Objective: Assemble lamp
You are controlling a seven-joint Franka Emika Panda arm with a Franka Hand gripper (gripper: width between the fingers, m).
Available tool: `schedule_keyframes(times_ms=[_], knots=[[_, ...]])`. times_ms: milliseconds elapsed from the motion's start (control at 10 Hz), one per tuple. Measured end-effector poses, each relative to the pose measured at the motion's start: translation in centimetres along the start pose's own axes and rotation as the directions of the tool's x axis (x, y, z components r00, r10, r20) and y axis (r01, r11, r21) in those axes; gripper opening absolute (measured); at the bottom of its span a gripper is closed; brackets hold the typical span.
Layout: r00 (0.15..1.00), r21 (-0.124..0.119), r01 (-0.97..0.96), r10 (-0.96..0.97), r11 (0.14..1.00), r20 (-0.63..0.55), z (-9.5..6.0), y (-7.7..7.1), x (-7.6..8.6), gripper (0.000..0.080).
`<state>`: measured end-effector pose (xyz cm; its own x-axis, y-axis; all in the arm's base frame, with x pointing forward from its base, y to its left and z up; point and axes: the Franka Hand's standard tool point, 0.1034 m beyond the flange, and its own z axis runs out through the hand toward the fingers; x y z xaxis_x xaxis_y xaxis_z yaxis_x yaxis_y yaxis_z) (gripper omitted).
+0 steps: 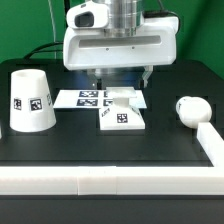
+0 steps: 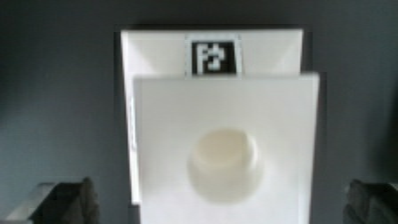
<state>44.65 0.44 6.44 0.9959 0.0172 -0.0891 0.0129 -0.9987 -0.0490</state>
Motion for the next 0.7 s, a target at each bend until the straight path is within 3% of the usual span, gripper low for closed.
schedule_keyframes(times_ms=[500, 600, 700], knots=[[1.0, 0.003, 0.008, -0.008, 1.0, 0.016, 1.3, 0.0, -0.5, 0.0699], [1.0, 0.003, 0.011, -0.011, 1.0, 0.02, 1.5, 0.0, -0.6, 0.0609], [1.0, 0.003, 0.015, -0.015, 1.0, 0.016, 1.6, 0.0, -0.5, 0.0609]])
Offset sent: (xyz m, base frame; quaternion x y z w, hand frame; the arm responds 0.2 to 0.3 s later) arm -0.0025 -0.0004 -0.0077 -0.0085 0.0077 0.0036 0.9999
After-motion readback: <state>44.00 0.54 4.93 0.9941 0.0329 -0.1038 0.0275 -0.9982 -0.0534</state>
